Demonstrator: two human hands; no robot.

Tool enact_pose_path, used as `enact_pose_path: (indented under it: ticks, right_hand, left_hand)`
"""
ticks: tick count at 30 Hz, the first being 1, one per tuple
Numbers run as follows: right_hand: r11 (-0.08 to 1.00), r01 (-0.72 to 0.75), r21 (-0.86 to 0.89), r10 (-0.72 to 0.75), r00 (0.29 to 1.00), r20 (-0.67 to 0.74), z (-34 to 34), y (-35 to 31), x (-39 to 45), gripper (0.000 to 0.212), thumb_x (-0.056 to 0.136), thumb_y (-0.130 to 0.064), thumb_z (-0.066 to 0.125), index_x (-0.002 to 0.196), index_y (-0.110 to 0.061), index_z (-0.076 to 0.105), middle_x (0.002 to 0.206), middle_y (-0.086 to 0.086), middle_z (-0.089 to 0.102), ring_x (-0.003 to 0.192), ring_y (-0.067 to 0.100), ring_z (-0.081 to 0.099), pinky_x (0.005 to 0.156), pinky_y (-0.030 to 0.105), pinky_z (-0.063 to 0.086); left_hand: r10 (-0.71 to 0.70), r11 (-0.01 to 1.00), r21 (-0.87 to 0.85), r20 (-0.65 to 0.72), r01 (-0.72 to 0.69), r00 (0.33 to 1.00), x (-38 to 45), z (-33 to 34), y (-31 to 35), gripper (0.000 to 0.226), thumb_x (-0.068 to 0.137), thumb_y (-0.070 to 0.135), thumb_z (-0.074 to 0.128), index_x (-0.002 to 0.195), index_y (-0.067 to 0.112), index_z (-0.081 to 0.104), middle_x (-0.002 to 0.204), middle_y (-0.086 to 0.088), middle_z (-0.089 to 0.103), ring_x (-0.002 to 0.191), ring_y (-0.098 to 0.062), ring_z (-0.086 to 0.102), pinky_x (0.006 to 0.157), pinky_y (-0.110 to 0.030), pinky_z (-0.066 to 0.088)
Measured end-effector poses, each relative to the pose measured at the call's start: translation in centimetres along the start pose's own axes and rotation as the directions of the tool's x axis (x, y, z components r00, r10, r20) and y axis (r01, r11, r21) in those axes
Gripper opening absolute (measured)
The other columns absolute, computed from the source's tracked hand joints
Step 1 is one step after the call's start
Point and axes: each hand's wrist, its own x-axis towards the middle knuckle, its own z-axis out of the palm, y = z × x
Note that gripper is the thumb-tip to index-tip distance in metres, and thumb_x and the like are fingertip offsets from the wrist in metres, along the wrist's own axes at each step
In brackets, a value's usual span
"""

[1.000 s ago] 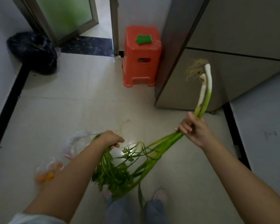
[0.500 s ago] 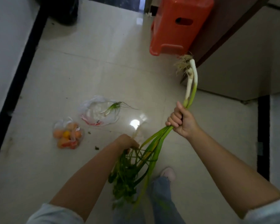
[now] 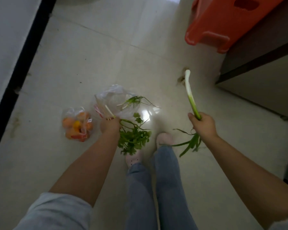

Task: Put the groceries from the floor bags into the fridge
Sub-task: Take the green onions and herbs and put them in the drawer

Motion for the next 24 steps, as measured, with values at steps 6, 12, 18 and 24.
enact_pose_path:
  ticks: [6,12,18,24]
  right_hand:
    - [1.0,-0.025,0.01,0.023,0.988,0.15,5.3,-0.7,6.5,0.033,0.09,-0.024,0.055,0.063,-0.012,0.041,0.056,0.003,0.042,0.051,0.013,0.042,0.048,0.02,0.036]
    - [0.996,-0.082,0.028,0.074,0.975,0.208,7.3,-1.7,11.1,0.034,0.091,-0.026,0.053,0.061,-0.016,0.04,0.058,0.002,0.043,0.052,0.01,0.044,0.053,0.02,0.037]
    - [0.995,-0.097,0.031,0.086,0.964,0.253,6.9,-4.5,11.0,0.032,0.091,-0.026,0.053,0.062,-0.018,0.042,0.061,0.002,0.045,0.055,0.011,0.045,0.055,0.021,0.038]
    - [0.977,-0.087,0.196,0.049,0.98,0.194,4.6,-8.4,8.4,0.025,0.091,-0.024,0.052,0.068,-0.021,0.044,0.065,-0.002,0.045,0.058,0.01,0.046,0.059,0.022,0.039]
  left_hand:
    - [-0.144,0.969,-0.197,0.046,0.15,0.989,5.5,6.8,1.8,0.035,0.085,0.006,0.061,0.118,-0.005,0.056,0.063,-0.008,0.051,0.047,-0.014,0.043,0.045,-0.026,0.038]
    - [-0.162,0.982,-0.095,0.003,0.161,0.987,9.6,9.1,3.3,0.009,0.094,0.006,0.044,0.095,0.005,0.053,0.073,-0.009,0.056,0.059,-0.014,0.046,0.048,-0.02,0.032]
    - [-0.228,0.97,-0.097,-0.043,0.223,0.973,8.2,6.4,3.3,0.033,0.089,0.015,0.053,0.12,0.002,0.056,0.064,-0.003,0.048,0.054,-0.014,0.044,0.059,-0.029,0.043]
    - [-0.248,0.907,-0.309,0.157,0.286,0.956,2.2,3.8,6.5,0.027,0.088,-0.002,0.036,0.063,0.007,0.038,0.047,-0.006,0.038,0.044,-0.014,0.037,0.047,-0.024,0.031]
